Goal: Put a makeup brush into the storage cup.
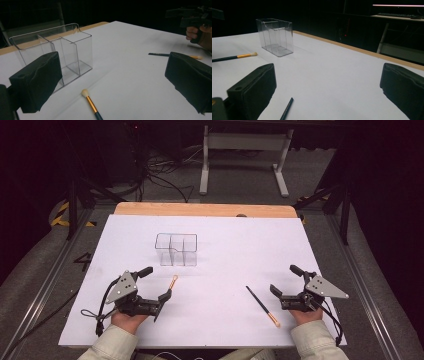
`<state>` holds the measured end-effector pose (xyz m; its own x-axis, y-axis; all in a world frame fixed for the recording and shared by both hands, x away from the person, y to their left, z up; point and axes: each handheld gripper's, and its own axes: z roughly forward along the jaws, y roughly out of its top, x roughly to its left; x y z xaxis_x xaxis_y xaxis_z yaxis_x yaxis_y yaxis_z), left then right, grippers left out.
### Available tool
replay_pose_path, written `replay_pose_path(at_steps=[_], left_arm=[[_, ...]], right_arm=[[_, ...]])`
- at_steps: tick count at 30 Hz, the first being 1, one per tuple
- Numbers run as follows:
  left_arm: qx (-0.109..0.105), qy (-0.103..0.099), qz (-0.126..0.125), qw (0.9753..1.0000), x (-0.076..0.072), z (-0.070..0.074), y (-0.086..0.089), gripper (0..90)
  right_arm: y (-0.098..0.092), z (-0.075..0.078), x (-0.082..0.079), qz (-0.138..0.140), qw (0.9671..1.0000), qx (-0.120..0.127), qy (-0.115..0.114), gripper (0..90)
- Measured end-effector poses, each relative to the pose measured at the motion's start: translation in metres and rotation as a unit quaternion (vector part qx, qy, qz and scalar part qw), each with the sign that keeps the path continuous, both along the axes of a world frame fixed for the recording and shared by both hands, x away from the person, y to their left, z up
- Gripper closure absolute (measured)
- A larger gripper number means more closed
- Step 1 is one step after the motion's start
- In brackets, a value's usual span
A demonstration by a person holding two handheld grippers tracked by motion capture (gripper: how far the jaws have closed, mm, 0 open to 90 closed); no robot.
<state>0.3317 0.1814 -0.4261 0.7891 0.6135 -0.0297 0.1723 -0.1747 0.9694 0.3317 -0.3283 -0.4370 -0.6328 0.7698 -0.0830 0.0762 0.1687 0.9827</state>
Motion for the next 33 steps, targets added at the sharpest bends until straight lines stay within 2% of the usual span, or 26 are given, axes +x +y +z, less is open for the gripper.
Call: replay_pose_path(at_steps=[4, 6, 8, 11, 13, 14, 15, 16, 18, 19, 21, 22, 23, 25, 27, 29, 32, 33], left_arm=[[0.017, 0.039, 0.01, 0.9991, 0.005, 0.012, -0.001, 4.4], [0.023, 0.044, 0.014, 0.9986, 0.006, 0.015, -0.001, 5.1], [0.039, 0.062, 0.024, 0.997, 0.01, 0.023, -0.002, 5.1], [0.04, 0.111, 0.015, 0.9929, 0.015, 0.031, 0.0, 8.2], [0.042, 0.134, 0.01, 0.99, 0.019, 0.034, 0.001, 11.5], [0.046, 0.142, 0.01, 0.9888, 0.02, 0.035, 0.001, 11.2], [0.046, 0.142, 0.01, 0.9888, 0.02, 0.035, 0.001, 11.4], [0.062, 0.154, 0.014, 0.986, 0.022, 0.037, 0.001, 11.4], [0.069, 0.154, 0.016, 0.9855, 0.023, 0.038, 0.0, 11.3], [0.084, 0.162, 0.016, 0.9831, 0.024, 0.04, -0.001, 11.0], [0.094, 0.166, 0.013, 0.9815, 0.025, 0.042, -0.001, 10.7], [0.094, 0.166, 0.013, 0.9815, 0.025, 0.042, -0.001, 10.7], [0.102, 0.175, 0.013, 0.9792, 0.026, 0.044, -0.002, 10.7], [0.112, 0.18, 0.014, 0.9771, 0.027, 0.045, -0.002, 9.2], [0.122, 0.192, 0.017, 0.9736, 0.027, 0.047, -0.004, 8.7], [0.137, 0.194, 0.02, 0.9711, 0.028, 0.048, -0.005, 8.7], [0.157, 0.204, 0.026, 0.9659, 0.029, 0.05, -0.007, 8.8], [0.161, 0.204, 0.026, 0.9652, 0.03, 0.051, -0.007, 8.8]], right_arm=[[0.0, 0.0, 0.0, 0.001, 1.0, 0.0, 0.002, 1.2], [0.0, 0.0, 0.0, 0.0, 1.0, 0.0, 0.004, 1.2], [-0.001, 0.0, 0.0, 0.001, 1.0, 0.0, 0.004, 1.2], [-0.001, 0.0, 0.0, 0.0, 1.0, 0.001, 0.006, 1.2], [-0.001, 0.0, 0.0, 0.0, 1.0, 0.0, 0.008, 1.2], [-0.001, 0.0, 0.0, 0.0, 1.0, 0.001, 0.009, 1.2], [-0.001, 0.0, 0.0, 0.0, 1.0, 0.001, 0.009, 1.2], [-0.001, 0.0, 0.001, 0.001, 1.0, 0.001, 0.01, 1.2], [-0.001, 0.0, 0.001, 0.002, 0.9999, 0.002, 0.01, 1.2], [-0.001, 0.0, 0.001, 0.002, 0.9999, 0.002, 0.011, 1.3], [-0.002, 0.0, 0.001, 0.002, 0.9999, 0.002, 0.011, 1.2], [-0.002, 0.0, 0.001, 0.002, 0.9999, 0.002, 0.011, 1.2], [-0.002, 0.0, 0.001, 0.003, 0.9999, 0.002, 0.011, 1.2], [-0.002, 0.0, 0.001, 0.003, 0.9999, 0.003, 0.012, 1.3], [-0.002, 0.0, 0.001, 0.002, 0.9999, 0.002, 0.013, 1.4], [-0.002, -0.001, 0.001, 0.002, 0.9999, 0.003, 0.014, 1.3], [-0.002, -0.001, 0.001, 0.002, 0.9999, 0.002, 0.015, 1.4], [-0.002, -0.001, 0.001, 0.002, 0.9999, 0.002, 0.015, 1.4]])
